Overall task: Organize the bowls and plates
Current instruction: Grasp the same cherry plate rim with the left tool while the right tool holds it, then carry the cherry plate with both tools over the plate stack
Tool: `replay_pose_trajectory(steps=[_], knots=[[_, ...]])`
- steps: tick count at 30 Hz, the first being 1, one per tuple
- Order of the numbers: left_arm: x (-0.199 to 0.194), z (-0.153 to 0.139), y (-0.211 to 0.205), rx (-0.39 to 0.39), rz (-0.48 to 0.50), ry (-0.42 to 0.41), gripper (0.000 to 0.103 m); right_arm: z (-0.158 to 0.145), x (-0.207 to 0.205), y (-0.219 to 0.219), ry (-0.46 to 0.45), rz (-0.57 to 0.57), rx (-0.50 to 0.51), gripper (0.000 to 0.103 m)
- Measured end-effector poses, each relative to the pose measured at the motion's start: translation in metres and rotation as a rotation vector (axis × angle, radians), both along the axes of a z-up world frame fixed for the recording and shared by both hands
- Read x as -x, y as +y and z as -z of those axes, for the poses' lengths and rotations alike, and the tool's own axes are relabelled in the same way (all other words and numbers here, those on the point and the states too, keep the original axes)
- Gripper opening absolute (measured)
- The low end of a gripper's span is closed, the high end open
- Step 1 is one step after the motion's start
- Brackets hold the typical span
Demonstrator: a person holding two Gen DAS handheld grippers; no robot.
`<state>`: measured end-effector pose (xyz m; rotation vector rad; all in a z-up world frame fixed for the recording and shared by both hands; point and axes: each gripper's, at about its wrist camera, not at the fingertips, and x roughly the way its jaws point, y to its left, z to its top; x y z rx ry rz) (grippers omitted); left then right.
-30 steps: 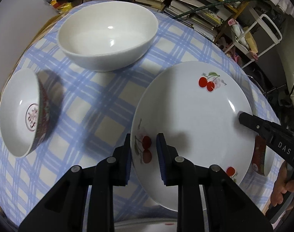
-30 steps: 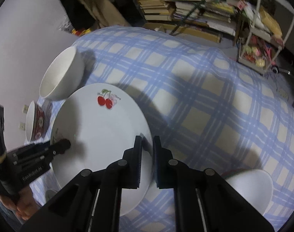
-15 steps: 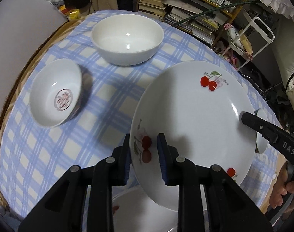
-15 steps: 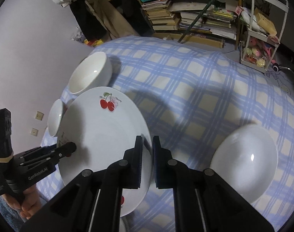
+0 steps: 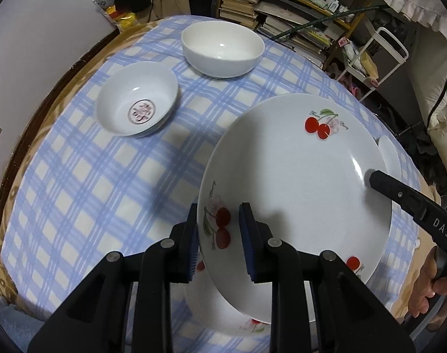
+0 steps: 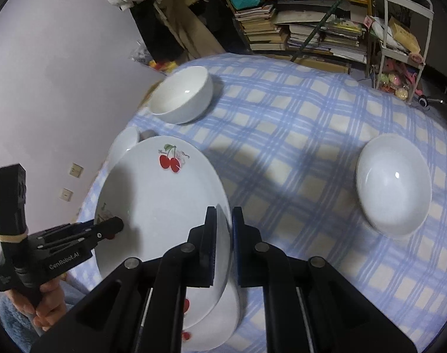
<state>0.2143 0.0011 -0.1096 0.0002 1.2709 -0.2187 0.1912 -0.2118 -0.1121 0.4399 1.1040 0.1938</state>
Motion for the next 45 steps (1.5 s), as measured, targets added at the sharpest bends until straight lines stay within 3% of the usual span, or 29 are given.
replay_pose_trajectory(steps=[10, 15, 20, 30, 36, 45], knots=[[0.045, -0.01, 0.022, 0.009, 0.0, -0.017, 0.025, -0.016, 0.038, 0.026, -0.025, -0.007, 0.015, 0.012], [0.065, 0.007, 0.035, 0.039, -0.017, 0.021, 0.025, -0.011, 0.059, 0.04, -0.025, -0.028, 0.063, 0.012], [0.079, 0.019, 0.038, 0.02, -0.011, 0.023, 0.025, 0.006, 0.075, 0.049, -0.002, -0.037, 0.078, 0.012], [0.079, 0.045, 0.038, 0.02, -0.029, 0.043, 0.025, 0.054, 0.077, 0.051, 0.063, -0.012, 0.061, 0.012], [0.074, 0.065, 0.039, 0.032, -0.042, 0.09, 0.025, 0.066, 0.077, 0.052, 0.08, -0.005, 0.077, 0.012], [0.075, 0.07, 0.037, 0.014, -0.045, 0.093, 0.025, 0.068, 0.076, 0.06, 0.074, -0.022, 0.145, 0.012]])
